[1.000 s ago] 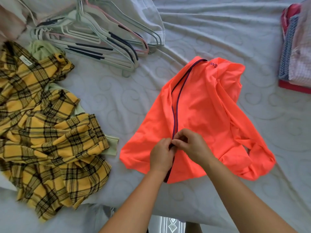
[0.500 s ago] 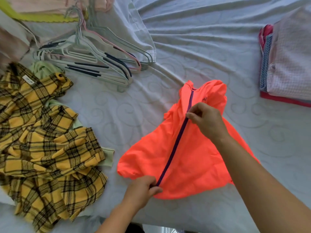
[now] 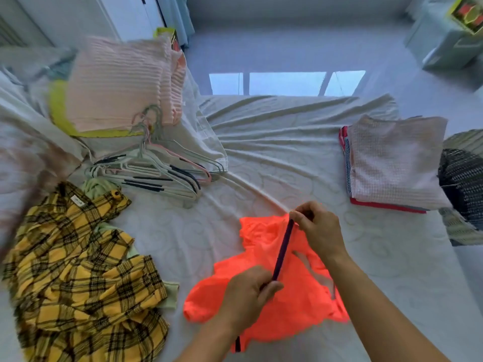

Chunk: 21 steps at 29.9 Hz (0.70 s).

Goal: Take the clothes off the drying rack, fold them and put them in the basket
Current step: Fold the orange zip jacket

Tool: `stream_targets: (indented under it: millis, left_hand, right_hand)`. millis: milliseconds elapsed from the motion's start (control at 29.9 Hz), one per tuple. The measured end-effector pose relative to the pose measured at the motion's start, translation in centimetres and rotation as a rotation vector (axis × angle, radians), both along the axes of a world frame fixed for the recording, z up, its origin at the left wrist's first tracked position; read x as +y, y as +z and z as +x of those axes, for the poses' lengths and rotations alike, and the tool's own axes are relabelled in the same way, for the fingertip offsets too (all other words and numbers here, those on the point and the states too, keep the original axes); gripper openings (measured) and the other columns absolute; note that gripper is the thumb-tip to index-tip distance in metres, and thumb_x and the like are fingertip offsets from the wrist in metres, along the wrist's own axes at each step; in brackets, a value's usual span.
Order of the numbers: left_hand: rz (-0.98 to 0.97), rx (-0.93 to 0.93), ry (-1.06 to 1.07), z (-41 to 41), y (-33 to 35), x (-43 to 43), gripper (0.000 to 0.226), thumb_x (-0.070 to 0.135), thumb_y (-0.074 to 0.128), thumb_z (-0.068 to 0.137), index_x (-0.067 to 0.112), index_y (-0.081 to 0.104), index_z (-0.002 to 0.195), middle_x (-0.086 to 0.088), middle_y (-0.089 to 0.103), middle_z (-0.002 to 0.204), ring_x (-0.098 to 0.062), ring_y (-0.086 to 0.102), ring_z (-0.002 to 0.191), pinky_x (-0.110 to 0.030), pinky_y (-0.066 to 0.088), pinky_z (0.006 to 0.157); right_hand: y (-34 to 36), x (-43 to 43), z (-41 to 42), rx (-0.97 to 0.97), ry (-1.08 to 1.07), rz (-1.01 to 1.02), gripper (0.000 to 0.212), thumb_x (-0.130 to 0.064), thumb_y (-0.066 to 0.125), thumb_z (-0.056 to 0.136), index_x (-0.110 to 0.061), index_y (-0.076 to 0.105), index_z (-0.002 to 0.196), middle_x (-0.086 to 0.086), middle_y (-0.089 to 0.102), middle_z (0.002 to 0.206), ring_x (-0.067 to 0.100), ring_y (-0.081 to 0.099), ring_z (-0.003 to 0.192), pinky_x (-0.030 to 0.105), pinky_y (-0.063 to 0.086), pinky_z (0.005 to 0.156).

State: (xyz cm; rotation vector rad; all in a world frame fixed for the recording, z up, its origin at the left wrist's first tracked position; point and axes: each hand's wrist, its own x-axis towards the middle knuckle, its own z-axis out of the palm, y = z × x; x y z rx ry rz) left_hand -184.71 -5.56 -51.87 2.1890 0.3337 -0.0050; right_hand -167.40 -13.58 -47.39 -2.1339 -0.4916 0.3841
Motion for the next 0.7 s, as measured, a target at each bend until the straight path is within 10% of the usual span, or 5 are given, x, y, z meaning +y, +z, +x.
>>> stream_targets:
  millis: [267,535,702]
  left_hand:
    - [-0.008,0.102,-0.008,-2.3,9.4,0.6,0.082,0.094,0.037,0.048,0.025,0.056,0.089,0.011,0.051,0.086,0.002,0.050,0.078,-0.016,0.039,0.077]
    - [-0.015,-0.258,0.115,4.0,23.3,0.4,0.036,0.054,0.036,0.077,0.032,0.057,0.097,0.014,0.060,0.076,-0.002,0.052,0.070,-0.026,0.042,0.070]
    - [-0.058,-0.383,0.052,1.8,26.1,0.3,0.019,0.041,0.046,0.083,0.050,0.050,0.067,0.020,0.048,0.057,0.000,0.041,0.055,-0.012,0.029,0.054]
  right_hand:
    - [13.1,0.0,-0.5,-0.040,0.240,0.022,0.021,-0.010,0.069,0.080,-0.021,0.056,0.067,-0.006,0.055,0.057,0.006,0.051,0.052,0.013,0.038,0.055]
    - [23.3,-1.2,-2.2,-0.081,0.235,0.077,0.023,-0.012,0.067,0.081,-0.024,0.055,0.064,-0.007,0.055,0.061,0.011,0.052,0.061,0.027,0.044,0.064]
    - [27.4,-1.3,-3.4,-0.095,0.300,0.060,0.022,-0.016,0.065,0.084,-0.021,0.053,0.067,-0.009,0.054,0.062,-0.002,0.050,0.054,0.010,0.038,0.055]
